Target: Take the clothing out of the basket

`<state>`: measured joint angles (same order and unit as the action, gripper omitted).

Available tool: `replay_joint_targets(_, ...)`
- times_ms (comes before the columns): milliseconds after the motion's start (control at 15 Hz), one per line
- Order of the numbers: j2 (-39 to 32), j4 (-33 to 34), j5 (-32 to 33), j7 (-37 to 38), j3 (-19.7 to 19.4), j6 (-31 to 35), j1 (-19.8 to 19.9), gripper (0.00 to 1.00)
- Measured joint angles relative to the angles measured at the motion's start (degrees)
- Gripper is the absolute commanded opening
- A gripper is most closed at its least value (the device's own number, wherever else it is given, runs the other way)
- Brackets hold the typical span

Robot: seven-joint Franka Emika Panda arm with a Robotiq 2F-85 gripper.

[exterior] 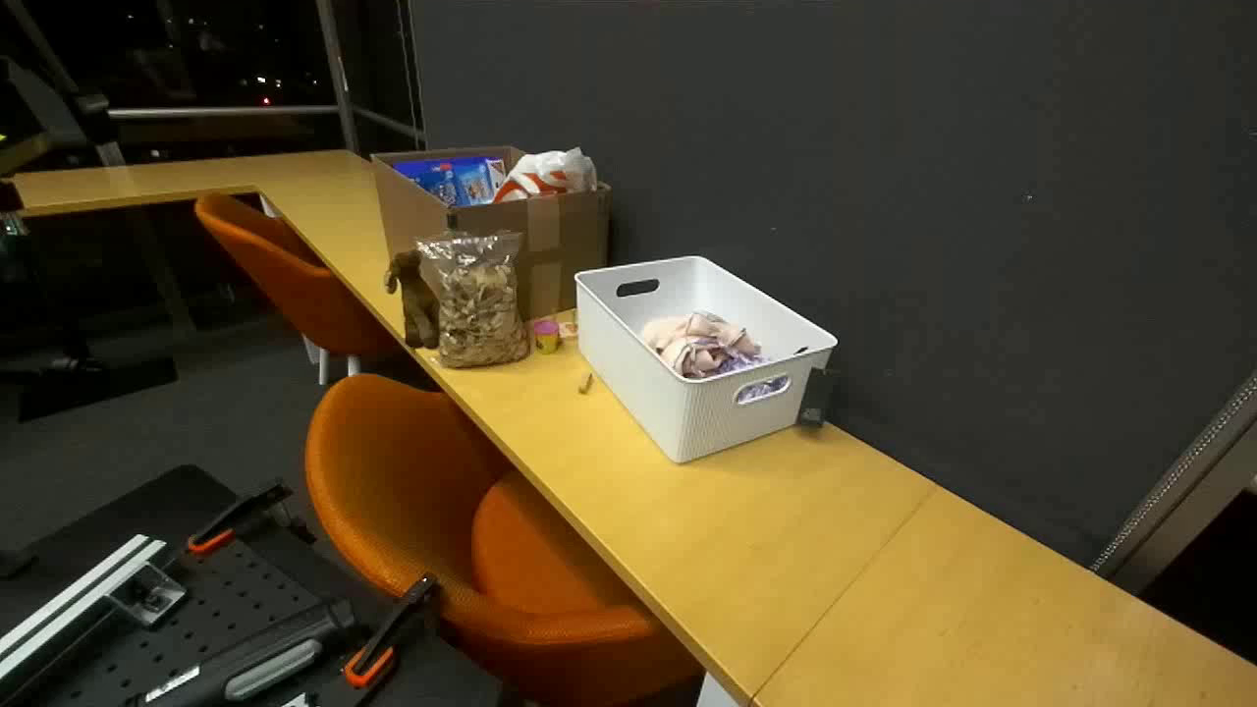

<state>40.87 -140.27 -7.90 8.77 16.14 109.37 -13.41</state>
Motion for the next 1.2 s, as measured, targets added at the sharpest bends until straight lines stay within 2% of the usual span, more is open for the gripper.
replay_joint_targets(467,0.1,0.3,0.0,0.0,0.0,0.0,0.0,1.00)
replay_joint_targets(600,-0.2,0.3,1.8,0.0,-0.2,0.3,0.8,1.00)
replay_joint_targets(867,-4.3,3.0,10.4,-2.1,-3.3,3.6,6.9,1.00)
replay_joint_targets(1200,-17.3,13.6,19.0,-5.8,-8.4,10.8,13.6,1.00)
